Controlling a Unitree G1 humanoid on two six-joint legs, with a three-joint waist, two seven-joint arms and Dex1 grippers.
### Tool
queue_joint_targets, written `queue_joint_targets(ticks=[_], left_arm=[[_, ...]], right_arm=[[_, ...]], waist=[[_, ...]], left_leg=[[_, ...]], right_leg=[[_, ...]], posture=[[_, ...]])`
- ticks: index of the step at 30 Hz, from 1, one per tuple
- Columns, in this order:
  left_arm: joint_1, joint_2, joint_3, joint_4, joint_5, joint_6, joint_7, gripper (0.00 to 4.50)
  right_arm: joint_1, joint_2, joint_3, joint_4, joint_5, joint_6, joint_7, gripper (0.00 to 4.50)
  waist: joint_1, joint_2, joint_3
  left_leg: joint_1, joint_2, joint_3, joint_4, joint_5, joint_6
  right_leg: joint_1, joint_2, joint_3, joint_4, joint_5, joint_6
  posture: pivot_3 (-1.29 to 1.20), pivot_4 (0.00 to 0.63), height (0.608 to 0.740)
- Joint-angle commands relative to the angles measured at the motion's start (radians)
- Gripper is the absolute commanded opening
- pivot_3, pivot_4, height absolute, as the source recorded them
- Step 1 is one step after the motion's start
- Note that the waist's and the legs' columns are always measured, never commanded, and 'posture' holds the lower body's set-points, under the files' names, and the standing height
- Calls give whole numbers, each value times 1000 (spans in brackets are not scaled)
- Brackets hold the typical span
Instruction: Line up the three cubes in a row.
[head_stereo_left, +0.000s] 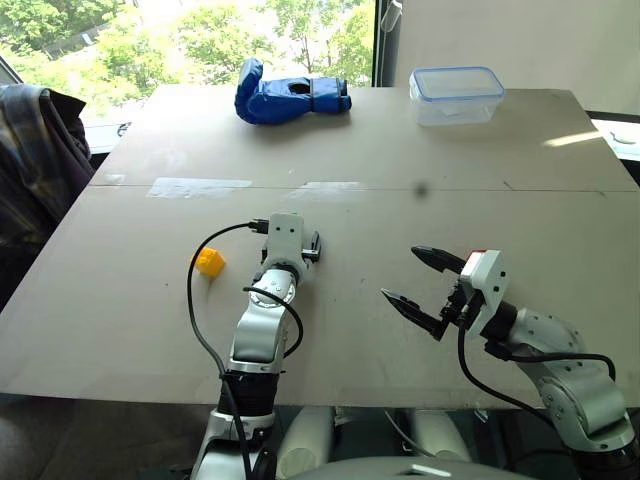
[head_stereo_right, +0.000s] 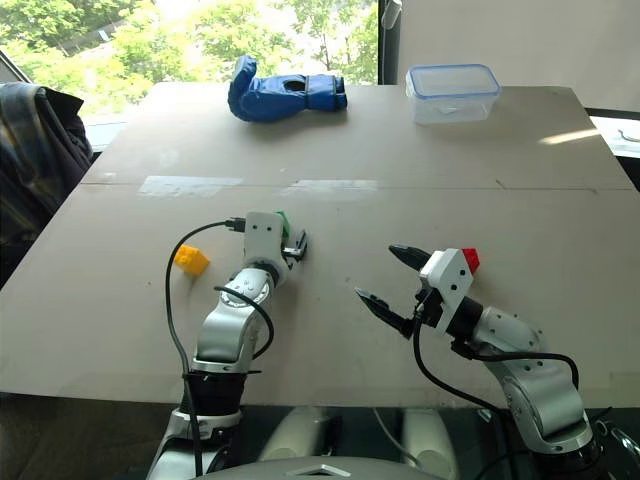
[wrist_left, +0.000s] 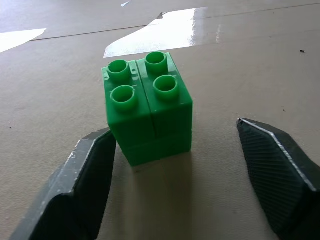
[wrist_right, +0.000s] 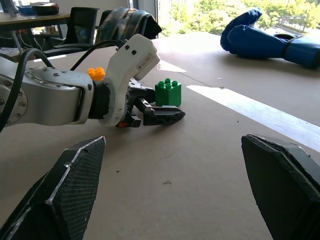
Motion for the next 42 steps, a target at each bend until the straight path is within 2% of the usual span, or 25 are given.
queue_joint_targets(ticks=[1,2,7,12,15,20,23,26,30,36,42], left_arm=[[25,-10,34,16,0,52,30,2023],[22,-13,44,18,-6,55,34,1224],[12,2,55,25,-24,27,9,1169],[-22,113,-9,54,-52,-93,-178,1169],[-54,197,-39,101,-106,-195,-372,1169],[-118,362,-166,191,-203,-486,-892,1169],[-182,398,-222,306,-235,-628,-1124,1169],[-305,380,-269,506,-187,-773,-1227,1169],[-456,295,-298,721,-163,-880,-1294,1169],[-596,169,-288,971,-147,-924,-1318,1169],[-656,130,-287,1142,-89,-976,-1308,1169]], right_arm=[[-10,-3,-19,-15,-3,-20,-5,4500],[-12,-4,-21,-14,-3,-19,-5,4500],[-7,-2,-22,-7,-9,-24,-3,4500],[3,6,-41,-9,-1,-19,-19,4500],[16,4,-69,-3,8,-23,-26,4500],[85,-37,-180,7,70,-71,44,4500],[122,-68,-240,36,89,-106,90,4500],[156,-94,-303,79,98,-146,126,4500],[208,-114,-384,122,123,-197,177,4500],[323,-113,-465,122,172,-260,253,4500],[361,-90,-478,78,197,-268,231,4500]], waist=[[-10,0,0],[-12,1,-1],[-19,1,-1],[-18,1,-1],[-17,1,0],[-9,0,0],[-12,1,0],[-14,1,1],[-15,0,1],[-21,-1,2],[-28,-3,3]], left_leg=[[0,0,0,0,0,0],[0,0,0,0,0,0],[1,0,1,0,0,0],[1,0,0,0,1,-1],[0,0,0,0,1,-1],[-4,0,-2,0,1,-1],[-4,0,-1,-1,1,-1],[-4,-1,-1,-1,0,-1],[-3,-2,-1,0,-2,4],[-4,-2,0,1,-3,6],[-1,-1,2,2,-3,6]], right_leg=[[0,0,0,0,0,0],[0,0,0,1,0,0],[0,0,1,1,0,0],[0,0,0,1,0,0],[0,0,0,1,0,0],[-2,-1,-2,-2,0,0],[-2,-1,-2,-4,0,0],[-1,0,-2,-3,0,0],[-1,1,-2,-1,0,0],[-1,1,-1,-2,0,0],[-1,2,1,2,0,1]], posture=[[0,150,740],[0,150,740],[0,150,740],[0,150,740],[0,150,740],[0,150,740],[0,150,740],[0,150,740],[0,150,740],[0,150,740],[0,150,740]])
